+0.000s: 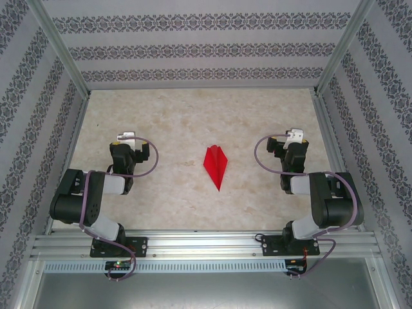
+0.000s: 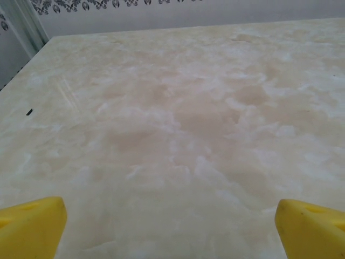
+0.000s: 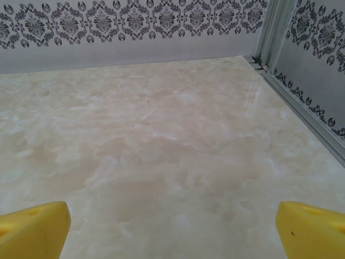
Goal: Fold a paper plane with a square sheet of paper (pick it up from the middle)
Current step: Reset both arms
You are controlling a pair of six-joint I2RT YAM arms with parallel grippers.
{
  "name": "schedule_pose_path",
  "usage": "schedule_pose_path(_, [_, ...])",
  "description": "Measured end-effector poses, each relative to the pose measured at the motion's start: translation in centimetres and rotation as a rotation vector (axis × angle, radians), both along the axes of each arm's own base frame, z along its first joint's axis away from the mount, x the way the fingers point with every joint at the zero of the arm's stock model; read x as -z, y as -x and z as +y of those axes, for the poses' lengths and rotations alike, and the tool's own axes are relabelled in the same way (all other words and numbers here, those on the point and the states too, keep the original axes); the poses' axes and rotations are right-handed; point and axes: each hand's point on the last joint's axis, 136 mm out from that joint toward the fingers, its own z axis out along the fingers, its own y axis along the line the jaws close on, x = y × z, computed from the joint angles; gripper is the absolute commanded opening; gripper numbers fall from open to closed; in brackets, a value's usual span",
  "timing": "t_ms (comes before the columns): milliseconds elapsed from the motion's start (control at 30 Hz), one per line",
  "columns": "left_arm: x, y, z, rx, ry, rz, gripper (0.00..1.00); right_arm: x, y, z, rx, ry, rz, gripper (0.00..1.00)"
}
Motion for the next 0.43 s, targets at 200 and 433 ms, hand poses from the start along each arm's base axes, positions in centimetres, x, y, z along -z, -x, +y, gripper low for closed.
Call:
schedule_pose_path(200, [-0.05,-0.05,-0.34,0.021,0.001,-0.002,1.0,-0.01,0.0,0.0,0.0,0.0,0.0,0.98])
schedule_pose_path(433, [-0.04,-0.07,-0.55,0.032,0.005,-0.002,1.0,-0.01,0.0,0.0,0.0,0.0,0.0,0.98])
